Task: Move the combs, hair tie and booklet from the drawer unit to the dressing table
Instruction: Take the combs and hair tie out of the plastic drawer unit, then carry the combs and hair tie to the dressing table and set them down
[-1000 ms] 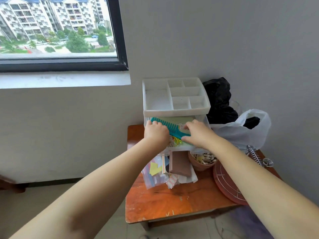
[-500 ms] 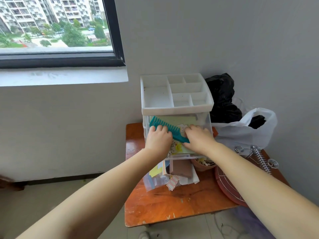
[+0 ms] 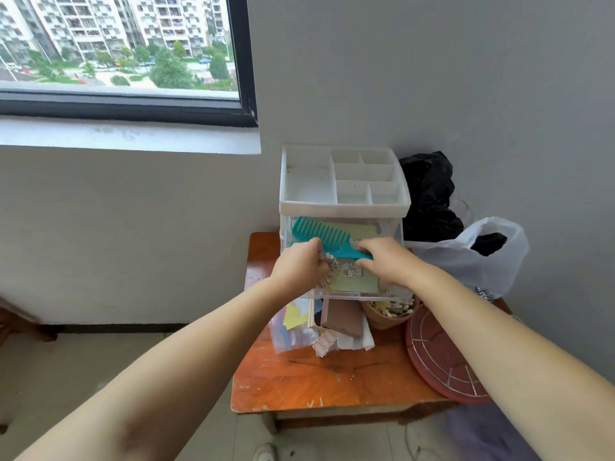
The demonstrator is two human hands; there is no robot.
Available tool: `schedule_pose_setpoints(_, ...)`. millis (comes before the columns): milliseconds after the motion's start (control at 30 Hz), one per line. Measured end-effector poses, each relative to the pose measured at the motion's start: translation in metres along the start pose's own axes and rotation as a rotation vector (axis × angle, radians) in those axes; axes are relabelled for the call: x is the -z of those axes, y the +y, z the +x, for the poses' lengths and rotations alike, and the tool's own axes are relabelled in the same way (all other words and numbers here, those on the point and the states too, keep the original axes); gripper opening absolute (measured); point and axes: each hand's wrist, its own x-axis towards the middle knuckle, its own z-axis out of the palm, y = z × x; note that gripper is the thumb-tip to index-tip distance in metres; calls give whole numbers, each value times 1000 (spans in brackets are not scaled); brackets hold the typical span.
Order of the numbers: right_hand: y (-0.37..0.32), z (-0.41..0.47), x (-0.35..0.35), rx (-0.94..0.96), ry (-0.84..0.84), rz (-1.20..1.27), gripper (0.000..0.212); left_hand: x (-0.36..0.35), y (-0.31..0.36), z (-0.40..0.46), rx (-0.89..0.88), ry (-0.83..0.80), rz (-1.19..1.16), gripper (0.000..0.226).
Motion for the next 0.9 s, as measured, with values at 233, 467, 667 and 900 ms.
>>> schedule_pose_setpoints(233,0,-29,17,72,54,-12,29,31,19,-35,345,71,-879,9)
schedule_pose_setpoints(467,-54,-58,-2,253,40,57,28,58,-7,-129,423,340,-1241,12)
schedule_pose_setpoints(667,-172,-93,-57,484,-44,11,25,79,-81,-272,679,611,-1111,19)
schedule_pose_setpoints(900,-337,-214,-177,851,-292,-92,23,68,-141,-527,1062,915,-838,24)
